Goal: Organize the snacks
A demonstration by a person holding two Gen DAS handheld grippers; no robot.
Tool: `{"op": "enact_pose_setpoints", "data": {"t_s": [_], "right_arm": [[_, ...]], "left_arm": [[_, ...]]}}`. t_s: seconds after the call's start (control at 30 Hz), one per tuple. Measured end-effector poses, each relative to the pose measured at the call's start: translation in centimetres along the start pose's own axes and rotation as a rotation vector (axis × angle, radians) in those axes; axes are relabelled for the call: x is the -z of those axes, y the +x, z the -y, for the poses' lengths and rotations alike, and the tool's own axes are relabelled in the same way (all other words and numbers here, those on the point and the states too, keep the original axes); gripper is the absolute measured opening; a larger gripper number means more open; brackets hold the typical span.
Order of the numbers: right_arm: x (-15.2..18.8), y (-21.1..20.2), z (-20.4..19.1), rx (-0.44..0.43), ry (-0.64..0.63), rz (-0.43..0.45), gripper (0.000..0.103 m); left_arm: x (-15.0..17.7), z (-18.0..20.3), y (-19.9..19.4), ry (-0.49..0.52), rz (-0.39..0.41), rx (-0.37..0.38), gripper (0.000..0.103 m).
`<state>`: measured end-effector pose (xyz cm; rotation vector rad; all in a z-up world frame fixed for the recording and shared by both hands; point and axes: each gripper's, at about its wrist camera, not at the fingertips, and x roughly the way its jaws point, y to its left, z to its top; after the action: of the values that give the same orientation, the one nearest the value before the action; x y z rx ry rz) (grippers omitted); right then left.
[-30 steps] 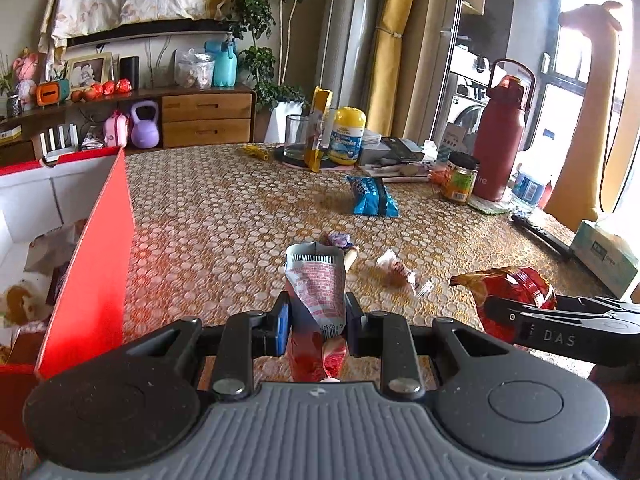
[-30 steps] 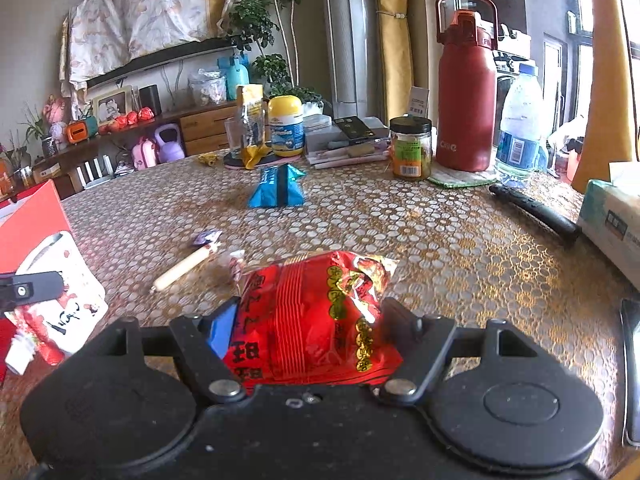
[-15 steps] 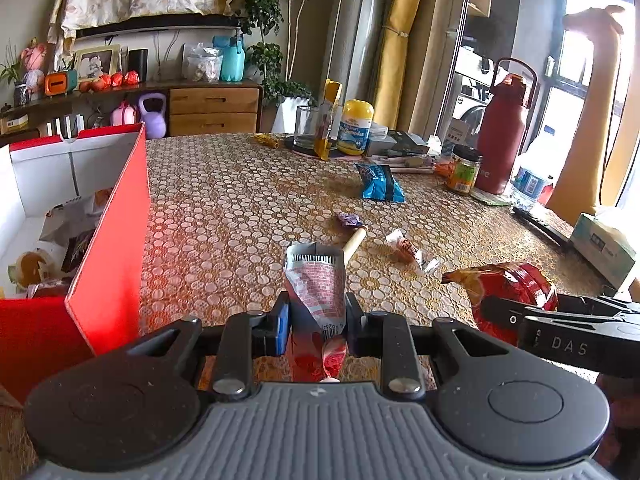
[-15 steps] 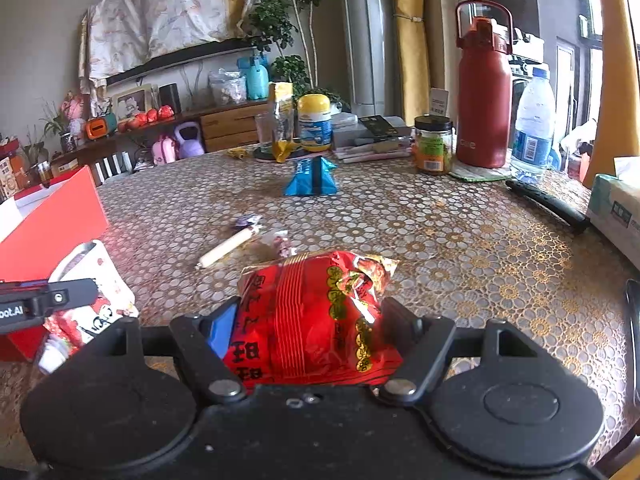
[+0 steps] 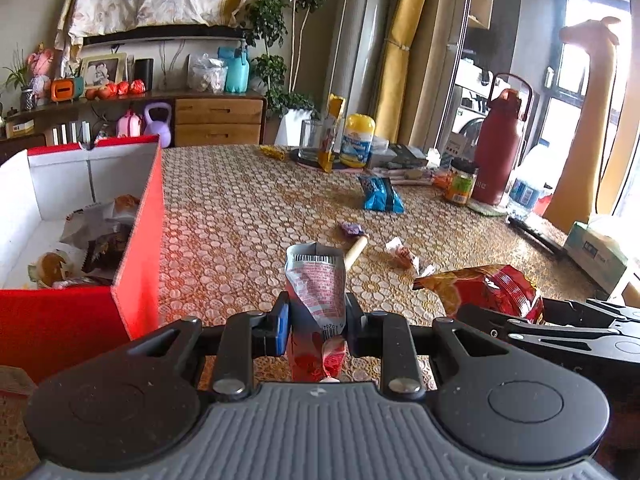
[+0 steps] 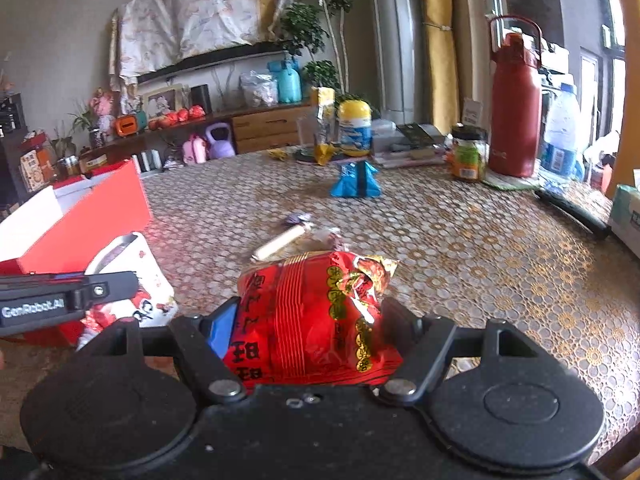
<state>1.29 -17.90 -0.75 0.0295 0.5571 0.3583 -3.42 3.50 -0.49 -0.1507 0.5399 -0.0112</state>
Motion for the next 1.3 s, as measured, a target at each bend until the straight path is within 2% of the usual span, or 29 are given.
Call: {"op": "enact_pose_setpoints", "data": {"t_s": [0.43, 0.73, 0.9, 0.97, 1.07, 1.3], "right_arm": [[-2.9, -2.4, -4.2, -0.09, -0.049, 0.082, 0.073], [-5.7, -2.5, -8.5, -0.189, -0.106, 0.135, 0.073], [-7.2, -2.3, -10.9, -0.242, -0.133, 0.163, 0.073], [-7.6, -2.2, -11.8, -0.261, -0.145, 0.172, 0.073], [-8.4, -2.1, -12.9, -0.28, -0.155, 0.186, 0.073], [-10.6, -1.1, -16.1, -0.346, -0.187, 0.202, 0.073]], "left_arm": [[-2.1, -2.2, -3.2, -0.041, 0.083, -0.045, 0.026], [-3.7, -5.6, -5.7, -0.091, 0.144, -0.116, 0.026], [-4.6, -6.7, -6.7, -0.115, 0.159, -0.096, 0.025], [-5.0, -7.2, -7.1, -0.122, 0.175, -0.119, 0.025], [-5.8, -8.6, -7.5, -0.155, 0.189, -0.109, 0.025], [-7.0, -11.7, -8.0, -0.156, 0.208, -0.191, 0.025]]}}
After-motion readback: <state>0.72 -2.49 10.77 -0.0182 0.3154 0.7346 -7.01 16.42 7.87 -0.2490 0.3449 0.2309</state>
